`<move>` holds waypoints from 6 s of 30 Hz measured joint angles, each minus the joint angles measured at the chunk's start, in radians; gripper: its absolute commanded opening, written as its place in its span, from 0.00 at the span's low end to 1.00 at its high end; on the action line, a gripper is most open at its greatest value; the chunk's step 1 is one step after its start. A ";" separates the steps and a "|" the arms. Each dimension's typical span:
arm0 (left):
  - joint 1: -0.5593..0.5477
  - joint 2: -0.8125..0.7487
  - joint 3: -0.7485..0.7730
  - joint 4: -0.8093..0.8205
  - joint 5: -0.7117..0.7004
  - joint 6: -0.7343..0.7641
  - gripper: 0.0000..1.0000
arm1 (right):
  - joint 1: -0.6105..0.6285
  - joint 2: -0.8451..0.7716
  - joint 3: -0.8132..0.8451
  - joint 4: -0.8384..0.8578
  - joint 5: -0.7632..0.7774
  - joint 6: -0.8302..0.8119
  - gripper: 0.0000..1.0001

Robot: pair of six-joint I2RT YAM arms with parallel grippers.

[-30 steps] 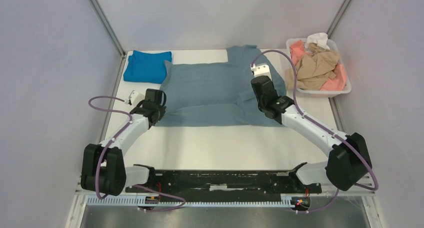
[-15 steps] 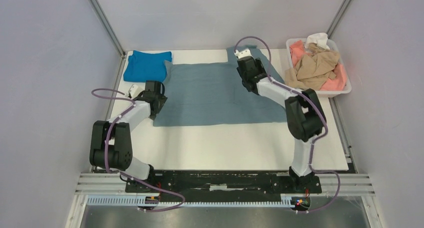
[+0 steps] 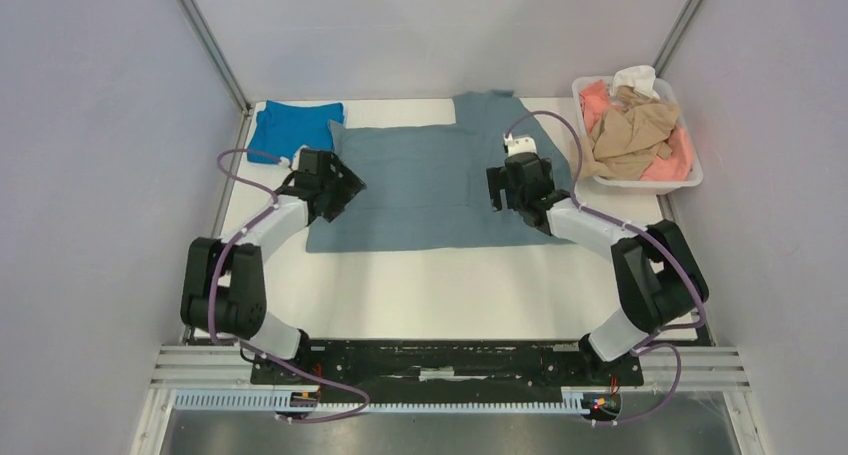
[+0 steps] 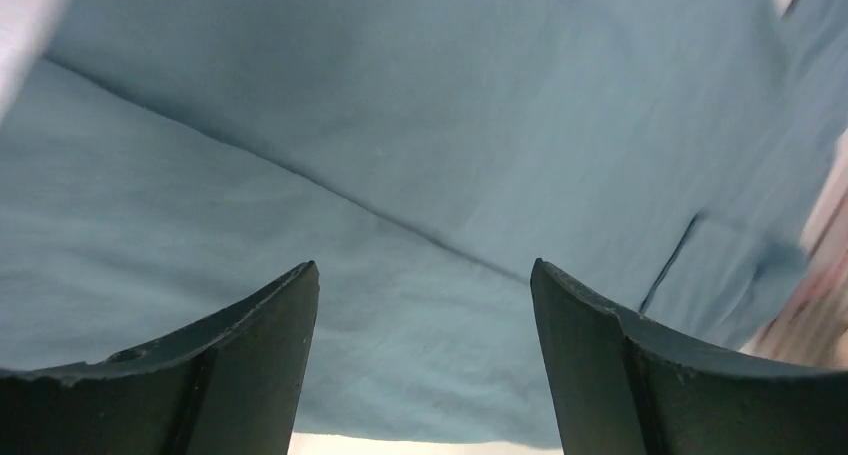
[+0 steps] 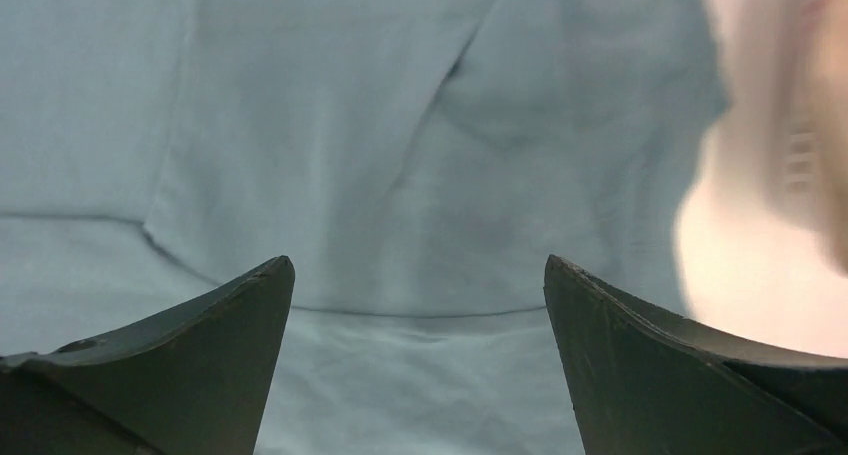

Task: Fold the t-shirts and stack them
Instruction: Fold the flattened tshirt in 1/3 of the way, then grab the side of the flattened tshirt furthest away from the robot with both arms

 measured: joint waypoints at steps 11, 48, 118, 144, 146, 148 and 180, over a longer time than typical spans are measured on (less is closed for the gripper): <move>-0.069 0.193 -0.008 0.062 0.172 0.057 0.84 | -0.027 0.090 -0.125 0.105 -0.207 0.173 0.98; -0.243 -0.698 -0.662 -0.020 0.171 -0.081 0.87 | 0.087 -1.094 -0.809 -0.237 -0.235 0.549 0.98; 0.085 0.605 0.571 -0.200 0.047 0.431 0.02 | 0.089 -0.772 -0.554 -0.114 0.051 0.273 0.98; 0.087 0.552 0.488 -0.164 0.079 0.435 0.02 | -0.081 0.377 0.539 -0.016 0.042 0.209 0.98; 0.087 0.552 0.488 -0.163 0.079 0.435 0.02 | -0.103 0.501 0.674 -0.007 0.029 0.194 0.98; 0.087 0.552 0.488 -0.162 0.079 0.435 0.02 | -0.121 0.607 0.777 0.007 0.018 0.185 0.98; 0.087 0.451 0.431 -0.162 0.092 0.424 0.02 | -0.171 0.565 0.533 0.153 -0.055 0.226 0.00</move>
